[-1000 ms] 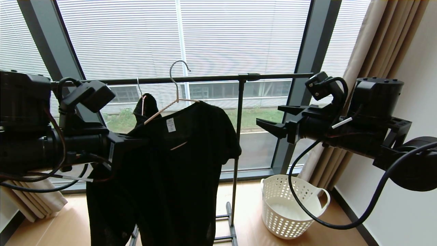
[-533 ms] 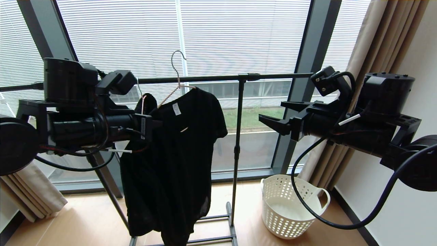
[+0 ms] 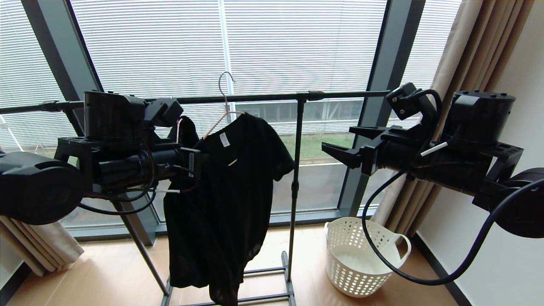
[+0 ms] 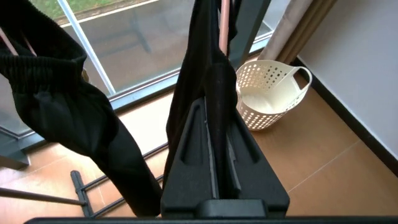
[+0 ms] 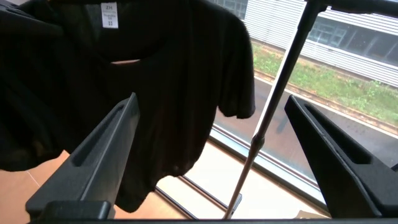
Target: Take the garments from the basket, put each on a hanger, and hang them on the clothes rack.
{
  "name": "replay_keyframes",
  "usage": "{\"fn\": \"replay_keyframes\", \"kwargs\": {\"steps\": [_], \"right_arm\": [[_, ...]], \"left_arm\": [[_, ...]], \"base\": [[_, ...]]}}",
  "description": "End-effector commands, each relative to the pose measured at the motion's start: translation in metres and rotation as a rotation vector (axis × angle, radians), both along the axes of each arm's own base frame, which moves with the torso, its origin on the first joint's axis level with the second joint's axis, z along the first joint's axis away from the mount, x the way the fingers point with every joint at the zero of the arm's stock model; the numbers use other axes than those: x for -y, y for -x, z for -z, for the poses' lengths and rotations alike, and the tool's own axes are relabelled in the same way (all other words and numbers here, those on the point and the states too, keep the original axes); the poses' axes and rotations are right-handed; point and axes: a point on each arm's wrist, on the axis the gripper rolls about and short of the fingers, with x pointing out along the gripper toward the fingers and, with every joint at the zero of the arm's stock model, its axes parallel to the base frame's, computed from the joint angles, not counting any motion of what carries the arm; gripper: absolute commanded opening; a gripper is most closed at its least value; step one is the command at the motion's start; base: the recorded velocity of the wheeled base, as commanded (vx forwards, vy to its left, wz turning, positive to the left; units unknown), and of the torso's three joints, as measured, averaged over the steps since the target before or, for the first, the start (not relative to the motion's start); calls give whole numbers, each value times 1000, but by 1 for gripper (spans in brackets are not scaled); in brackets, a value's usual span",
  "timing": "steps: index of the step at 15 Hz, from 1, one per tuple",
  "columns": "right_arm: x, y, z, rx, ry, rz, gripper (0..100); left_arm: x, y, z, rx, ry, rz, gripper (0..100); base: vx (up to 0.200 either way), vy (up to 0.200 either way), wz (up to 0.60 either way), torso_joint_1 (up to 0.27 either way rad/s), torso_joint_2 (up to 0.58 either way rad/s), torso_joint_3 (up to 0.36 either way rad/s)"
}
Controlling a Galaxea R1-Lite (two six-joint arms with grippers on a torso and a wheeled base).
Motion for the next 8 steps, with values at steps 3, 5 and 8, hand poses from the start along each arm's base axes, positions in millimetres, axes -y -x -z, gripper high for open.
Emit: {"fn": "replay_keyframes", "kwargs": {"steps": [3,5,8], "right_arm": [[-1,-1,2,-5,3,0,100],[-1,-1,2,-4,4,0,100],[-1,-1,2,-5,4,0,100]], "left_arm": [[6,-21,25,-26,-14,-24,0],[9,-32,31,9,-2,-27,0],[14,-51,36,27,-6,-63,0]], "base": [[0,0,0,0,0,0],[0,0,0,0,0,0],[0,0,0,0,0,0]]}}
